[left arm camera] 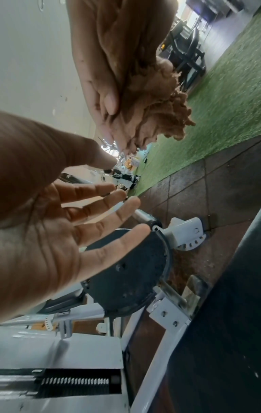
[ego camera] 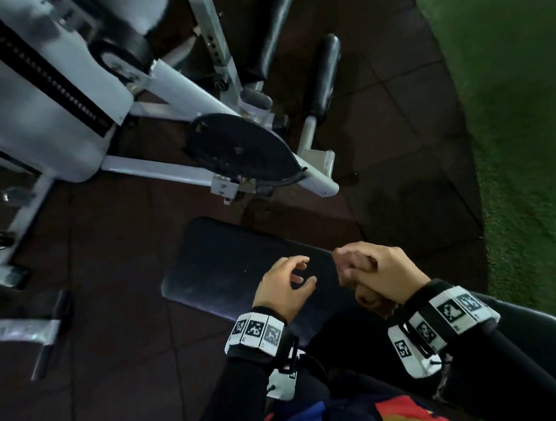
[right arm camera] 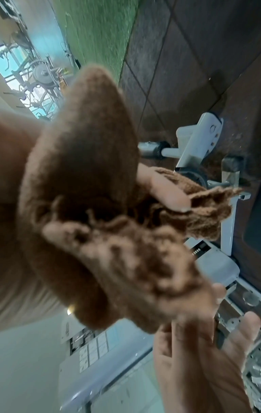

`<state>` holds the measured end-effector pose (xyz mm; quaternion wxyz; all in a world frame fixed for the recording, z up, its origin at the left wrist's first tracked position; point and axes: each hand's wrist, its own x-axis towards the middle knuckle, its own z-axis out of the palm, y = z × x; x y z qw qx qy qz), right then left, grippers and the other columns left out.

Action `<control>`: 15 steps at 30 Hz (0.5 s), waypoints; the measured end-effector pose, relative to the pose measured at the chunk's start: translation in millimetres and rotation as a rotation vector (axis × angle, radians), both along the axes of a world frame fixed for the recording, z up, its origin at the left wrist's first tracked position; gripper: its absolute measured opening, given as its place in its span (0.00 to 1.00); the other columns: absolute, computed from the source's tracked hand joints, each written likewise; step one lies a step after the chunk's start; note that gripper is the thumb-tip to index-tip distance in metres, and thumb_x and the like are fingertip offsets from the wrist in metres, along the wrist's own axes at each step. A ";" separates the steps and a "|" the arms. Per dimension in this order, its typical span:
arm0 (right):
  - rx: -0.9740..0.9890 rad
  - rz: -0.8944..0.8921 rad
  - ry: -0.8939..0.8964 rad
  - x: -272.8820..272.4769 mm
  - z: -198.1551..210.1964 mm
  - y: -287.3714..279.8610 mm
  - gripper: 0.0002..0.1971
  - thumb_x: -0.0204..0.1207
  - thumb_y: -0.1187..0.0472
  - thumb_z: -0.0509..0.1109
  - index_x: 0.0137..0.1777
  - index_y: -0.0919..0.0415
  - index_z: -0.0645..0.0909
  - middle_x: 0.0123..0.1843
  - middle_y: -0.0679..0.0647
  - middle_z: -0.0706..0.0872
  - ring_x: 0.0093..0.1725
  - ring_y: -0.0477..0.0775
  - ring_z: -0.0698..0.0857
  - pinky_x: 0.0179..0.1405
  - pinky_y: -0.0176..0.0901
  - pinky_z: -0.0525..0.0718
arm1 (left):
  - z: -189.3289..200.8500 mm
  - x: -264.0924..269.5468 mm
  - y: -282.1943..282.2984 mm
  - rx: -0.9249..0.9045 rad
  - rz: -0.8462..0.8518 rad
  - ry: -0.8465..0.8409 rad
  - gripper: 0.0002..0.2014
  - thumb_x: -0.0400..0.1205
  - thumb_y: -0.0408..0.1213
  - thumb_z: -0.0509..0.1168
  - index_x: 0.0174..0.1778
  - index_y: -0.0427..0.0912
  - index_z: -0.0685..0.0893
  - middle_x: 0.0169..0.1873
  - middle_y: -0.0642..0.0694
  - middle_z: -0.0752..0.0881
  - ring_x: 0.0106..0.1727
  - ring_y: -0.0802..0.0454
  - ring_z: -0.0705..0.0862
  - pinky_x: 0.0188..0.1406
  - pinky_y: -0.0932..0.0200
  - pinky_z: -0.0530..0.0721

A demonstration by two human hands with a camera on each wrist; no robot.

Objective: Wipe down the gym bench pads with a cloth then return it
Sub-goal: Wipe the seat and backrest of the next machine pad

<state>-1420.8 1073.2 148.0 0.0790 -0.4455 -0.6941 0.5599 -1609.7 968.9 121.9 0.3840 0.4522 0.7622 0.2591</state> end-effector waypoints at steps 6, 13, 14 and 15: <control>0.184 0.125 -0.009 -1.2 28.8 -12.8 0.18 0.70 0.63 0.75 0.58 0.45 0.84 0.52 0.36 0.87 0.54 0.34 0.83 0.57 0.27 0.77 | 22.2 -0.6 -30.9 0.106 0.110 0.015 0.15 0.75 0.41 0.73 0.57 0.58 0.83 0.47 0.64 0.82 0.41 0.65 0.85 0.48 0.54 0.86; 0.185 0.223 0.039 -24.4 47.2 -27.7 0.18 0.71 0.64 0.75 0.57 0.43 0.84 0.53 0.36 0.87 0.56 0.33 0.82 0.59 0.26 0.76 | 42.8 -13.3 -65.7 0.170 0.230 0.032 0.17 0.75 0.39 0.73 0.52 0.66 0.80 0.48 0.61 0.83 0.41 0.66 0.86 0.50 0.55 0.86; 0.190 0.242 0.041 -31.0 48.6 -30.4 0.18 0.71 0.64 0.75 0.57 0.44 0.84 0.53 0.35 0.87 0.56 0.32 0.82 0.59 0.26 0.76 | 44.9 -16.7 -72.0 0.171 0.244 0.034 0.17 0.75 0.40 0.73 0.52 0.68 0.79 0.48 0.61 0.83 0.41 0.66 0.86 0.49 0.55 0.86; 0.195 0.263 0.047 -38.6 49.7 -33.7 0.18 0.70 0.64 0.75 0.57 0.44 0.84 0.53 0.35 0.87 0.56 0.32 0.82 0.59 0.27 0.77 | 46.6 -20.4 -79.2 0.173 0.261 0.038 0.18 0.75 0.40 0.73 0.51 0.70 0.78 0.48 0.62 0.83 0.41 0.66 0.85 0.49 0.55 0.86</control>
